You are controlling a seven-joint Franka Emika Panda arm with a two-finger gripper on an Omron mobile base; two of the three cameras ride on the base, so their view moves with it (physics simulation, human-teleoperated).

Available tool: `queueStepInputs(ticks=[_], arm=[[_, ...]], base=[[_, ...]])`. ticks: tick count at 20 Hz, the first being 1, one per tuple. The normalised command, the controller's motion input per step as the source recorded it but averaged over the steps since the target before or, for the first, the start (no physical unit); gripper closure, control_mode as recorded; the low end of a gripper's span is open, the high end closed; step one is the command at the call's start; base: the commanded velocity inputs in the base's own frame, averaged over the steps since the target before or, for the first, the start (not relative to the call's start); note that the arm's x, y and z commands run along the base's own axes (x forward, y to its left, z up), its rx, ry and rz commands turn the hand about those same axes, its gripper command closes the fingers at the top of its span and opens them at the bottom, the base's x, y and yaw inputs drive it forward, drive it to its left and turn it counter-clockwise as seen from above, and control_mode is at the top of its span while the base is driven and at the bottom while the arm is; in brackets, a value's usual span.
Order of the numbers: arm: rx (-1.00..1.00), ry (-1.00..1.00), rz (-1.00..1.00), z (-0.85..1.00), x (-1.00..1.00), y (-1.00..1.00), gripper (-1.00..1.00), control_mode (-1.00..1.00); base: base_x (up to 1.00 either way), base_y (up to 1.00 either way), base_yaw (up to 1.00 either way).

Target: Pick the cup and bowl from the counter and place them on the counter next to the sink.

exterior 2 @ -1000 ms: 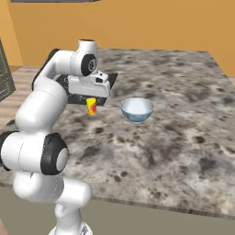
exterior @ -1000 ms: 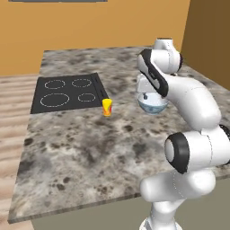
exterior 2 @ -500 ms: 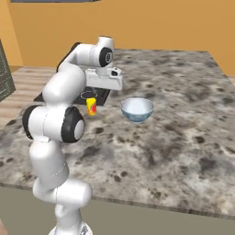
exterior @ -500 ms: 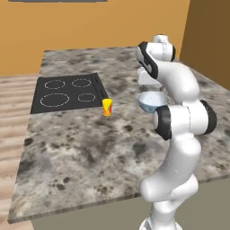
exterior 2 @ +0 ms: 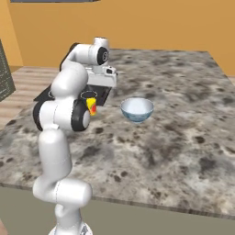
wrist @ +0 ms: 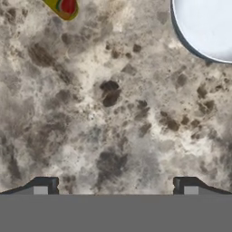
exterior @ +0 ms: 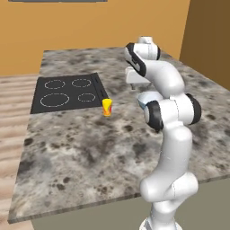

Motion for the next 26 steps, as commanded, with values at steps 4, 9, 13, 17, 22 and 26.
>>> queueStepInputs(ticks=[4,9,13,17,22,26], arm=[[0.0,-0.03,0.14,-0.22,0.33,0.67,-1.0,-1.0],[0.01,-0.03,0.17,-0.33,0.44,0.83,-1.0,-1.0],[0.04,0.0,0.13,-0.28,0.66,0.6,-1.0,-1.0],[0.01,0.0,0.09,-0.26,0.86,0.46,-1.0,-1.0],[0.0,0.0,0.04,-0.08,0.75,0.33,-1.0,-1.0],[0.0,0.04,0.02,-0.01,0.72,0.31,-1.0,-1.0]], base=[[0.0,0.0,0.0],[0.0,0.0,0.0],[0.0,0.0,0.0],[0.0,0.0,0.0],[0.0,0.0,0.0],[0.0,0.0,0.0]])
